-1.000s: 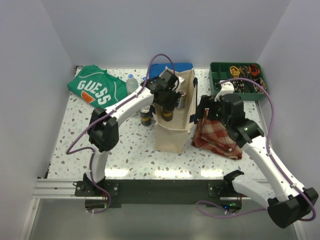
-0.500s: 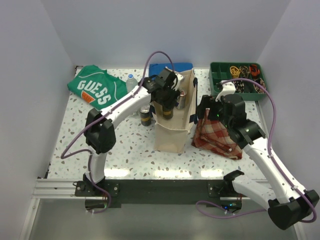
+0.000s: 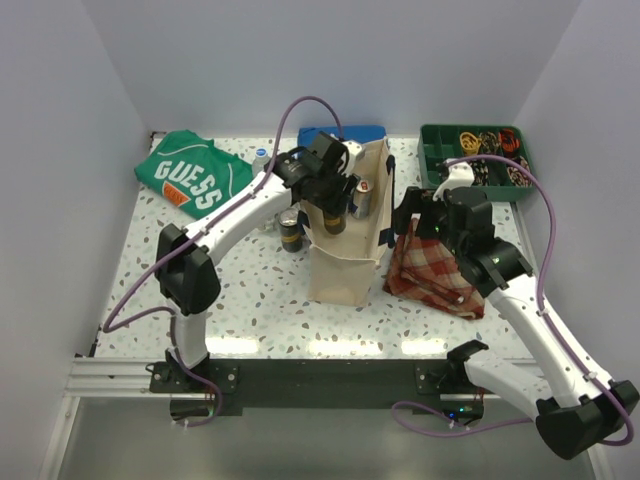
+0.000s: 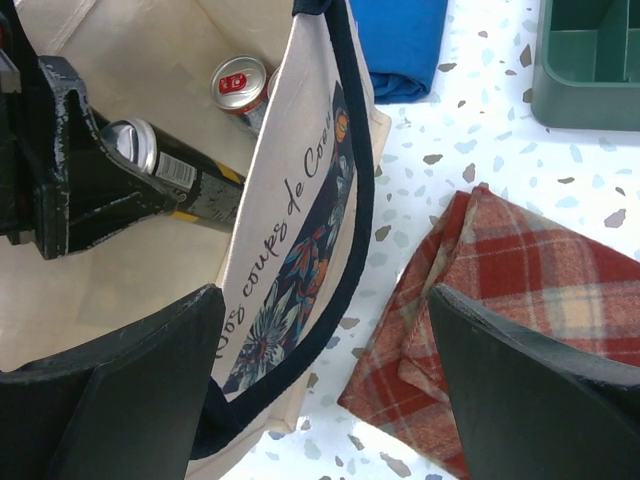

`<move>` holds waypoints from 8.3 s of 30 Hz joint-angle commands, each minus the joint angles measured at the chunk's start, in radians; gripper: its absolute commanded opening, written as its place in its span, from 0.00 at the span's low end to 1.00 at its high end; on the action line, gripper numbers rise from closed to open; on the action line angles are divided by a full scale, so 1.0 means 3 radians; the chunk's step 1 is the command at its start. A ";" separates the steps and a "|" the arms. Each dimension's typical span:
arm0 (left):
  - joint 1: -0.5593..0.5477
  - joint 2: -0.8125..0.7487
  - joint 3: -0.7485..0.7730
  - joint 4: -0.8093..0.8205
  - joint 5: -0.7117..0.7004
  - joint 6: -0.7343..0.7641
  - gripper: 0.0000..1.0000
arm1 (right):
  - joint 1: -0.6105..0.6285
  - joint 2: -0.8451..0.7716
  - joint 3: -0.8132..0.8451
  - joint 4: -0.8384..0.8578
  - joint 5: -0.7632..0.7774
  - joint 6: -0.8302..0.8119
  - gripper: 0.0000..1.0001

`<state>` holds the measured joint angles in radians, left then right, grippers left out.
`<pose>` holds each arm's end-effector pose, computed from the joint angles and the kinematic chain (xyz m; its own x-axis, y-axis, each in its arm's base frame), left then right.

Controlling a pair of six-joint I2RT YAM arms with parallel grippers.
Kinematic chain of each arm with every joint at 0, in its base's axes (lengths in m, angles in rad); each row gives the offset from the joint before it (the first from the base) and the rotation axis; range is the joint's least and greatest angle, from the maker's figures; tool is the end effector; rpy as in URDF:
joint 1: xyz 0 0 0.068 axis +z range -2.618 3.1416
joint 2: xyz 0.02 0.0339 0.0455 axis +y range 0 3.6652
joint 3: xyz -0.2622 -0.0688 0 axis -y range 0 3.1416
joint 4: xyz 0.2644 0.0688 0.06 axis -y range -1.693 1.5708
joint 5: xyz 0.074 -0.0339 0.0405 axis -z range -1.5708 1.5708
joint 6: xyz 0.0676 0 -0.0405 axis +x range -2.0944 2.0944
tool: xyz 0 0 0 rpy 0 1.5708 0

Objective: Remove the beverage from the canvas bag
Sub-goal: Take out the drink from the canvas bag, then place the drink at the center of the board.

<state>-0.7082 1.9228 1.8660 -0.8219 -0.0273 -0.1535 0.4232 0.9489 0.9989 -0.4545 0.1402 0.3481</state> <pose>0.3568 -0.3031 0.2955 -0.6753 0.3771 -0.6339 0.5401 0.8381 -0.0768 0.2390 0.0973 0.3443 -0.4361 0.1740 -0.8829 -0.1498 0.9534 0.2619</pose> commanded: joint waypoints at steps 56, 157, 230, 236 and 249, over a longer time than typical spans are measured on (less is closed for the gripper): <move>-0.0129 -0.0774 0.0422 0.0265 0.0234 0.0082 0.00 | -0.0005 -0.0187 0.0020 -0.0039 0.0136 0.0138 0.88; 0.0407 -0.2237 -0.2293 0.0970 -0.1085 -0.0613 0.00 | -0.0005 -0.0044 0.0045 -0.0014 0.0141 0.0231 0.88; 0.0699 -0.1496 -0.2431 0.1395 -0.0932 -0.0720 0.08 | -0.0005 0.0038 0.0014 -0.0024 0.0162 0.0190 0.89; 0.0699 -0.1485 -0.2436 0.1385 -0.0937 -0.0751 0.24 | -0.0005 0.0063 0.0014 -0.0019 0.0141 0.0190 0.89; 0.0699 -0.1470 -0.2446 0.1364 -0.0978 -0.0777 0.40 | -0.0010 0.0048 0.0009 -0.0024 0.0141 0.0195 0.89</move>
<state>-0.5049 1.4914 1.1191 -0.5007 -0.2874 -0.3668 0.4232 0.9630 0.9981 -0.4644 0.1726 0.4103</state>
